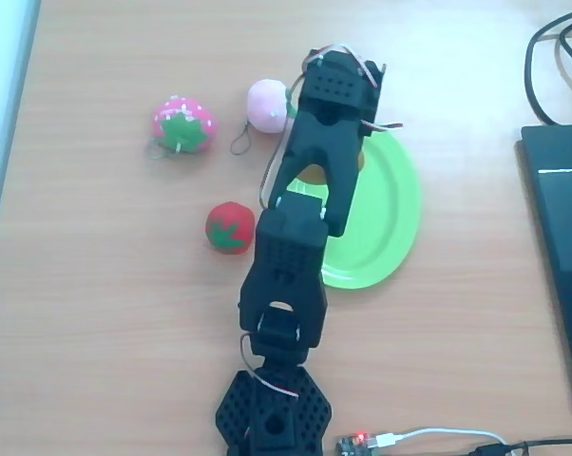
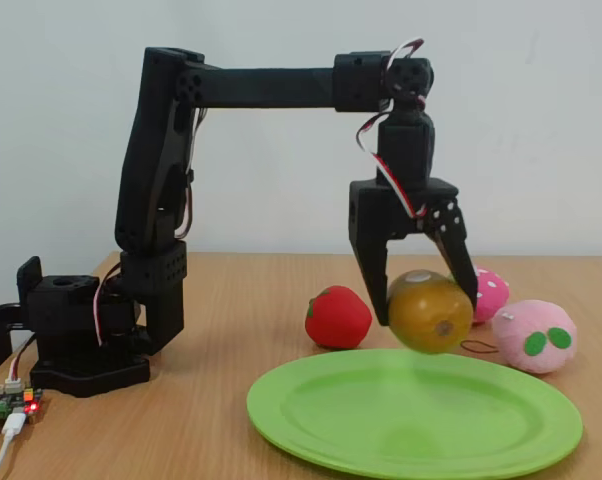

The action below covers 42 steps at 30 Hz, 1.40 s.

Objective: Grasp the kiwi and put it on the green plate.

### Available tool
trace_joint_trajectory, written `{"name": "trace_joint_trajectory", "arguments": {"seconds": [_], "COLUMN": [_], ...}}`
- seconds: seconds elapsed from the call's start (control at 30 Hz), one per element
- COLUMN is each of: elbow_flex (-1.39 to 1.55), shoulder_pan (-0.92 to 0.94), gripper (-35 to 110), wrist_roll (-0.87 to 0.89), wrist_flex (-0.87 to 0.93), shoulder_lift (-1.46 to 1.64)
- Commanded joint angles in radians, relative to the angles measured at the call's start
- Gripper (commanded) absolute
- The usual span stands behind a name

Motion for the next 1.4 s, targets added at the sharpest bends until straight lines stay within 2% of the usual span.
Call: {"name": "trace_joint_trajectory", "arguments": {"seconds": [0.0, 0.67, 1.37], "elbow_flex": [0.023, -0.015, -0.017], "shoulder_pan": [0.063, 0.109, 0.094], "gripper": [34, 36, 48], "wrist_roll": [-0.021, -0.028, -0.028], "wrist_flex": [-0.003, -0.089, -0.017], "shoulder_lift": [0.032, -0.195, -0.104]}}
